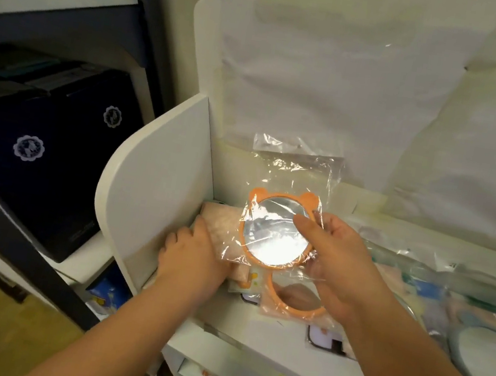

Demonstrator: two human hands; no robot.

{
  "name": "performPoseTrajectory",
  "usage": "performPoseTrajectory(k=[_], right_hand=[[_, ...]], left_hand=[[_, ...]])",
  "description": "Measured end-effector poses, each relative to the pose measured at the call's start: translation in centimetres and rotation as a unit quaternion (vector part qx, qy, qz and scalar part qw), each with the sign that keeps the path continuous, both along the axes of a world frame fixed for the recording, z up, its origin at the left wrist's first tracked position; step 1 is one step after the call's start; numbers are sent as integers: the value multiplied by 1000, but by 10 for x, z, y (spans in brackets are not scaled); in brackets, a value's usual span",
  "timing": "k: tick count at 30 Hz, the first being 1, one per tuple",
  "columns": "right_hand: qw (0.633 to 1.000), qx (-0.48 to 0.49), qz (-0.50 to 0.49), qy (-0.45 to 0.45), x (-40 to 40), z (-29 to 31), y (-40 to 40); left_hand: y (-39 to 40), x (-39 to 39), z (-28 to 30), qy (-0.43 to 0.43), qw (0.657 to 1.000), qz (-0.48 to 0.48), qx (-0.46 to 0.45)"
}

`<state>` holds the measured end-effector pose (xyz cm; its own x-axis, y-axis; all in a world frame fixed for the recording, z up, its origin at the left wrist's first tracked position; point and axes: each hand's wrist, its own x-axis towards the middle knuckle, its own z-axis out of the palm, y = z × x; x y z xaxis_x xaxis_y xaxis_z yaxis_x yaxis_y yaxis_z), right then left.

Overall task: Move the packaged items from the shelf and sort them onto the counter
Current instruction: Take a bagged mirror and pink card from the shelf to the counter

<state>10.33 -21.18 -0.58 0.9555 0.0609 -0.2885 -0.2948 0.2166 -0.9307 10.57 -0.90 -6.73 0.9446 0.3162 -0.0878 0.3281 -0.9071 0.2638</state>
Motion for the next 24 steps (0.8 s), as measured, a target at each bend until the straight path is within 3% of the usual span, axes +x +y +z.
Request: performPoseTrajectory(k=[4, 7, 11, 16, 24], right_hand=[[999, 52, 2, -1, -11, -5, -19], [995, 102, 12, 14, -19, -5, -32], [993, 112, 21, 14, -31, -8, -48], [991, 136, -7, -13, -59, 0, -61], [985, 132, -101, -52, -127, 25, -81]], left_hand=[[-2, 7, 13, 3, 999, 14, -46], [-6, 0, 30, -38, 986, 61, -150], [-8, -19, 43, -123, 949, 55, -286], [-11, -48, 59, -164, 872, 90, -452], [-16, -85, 91, -171, 817, 24, -551]])
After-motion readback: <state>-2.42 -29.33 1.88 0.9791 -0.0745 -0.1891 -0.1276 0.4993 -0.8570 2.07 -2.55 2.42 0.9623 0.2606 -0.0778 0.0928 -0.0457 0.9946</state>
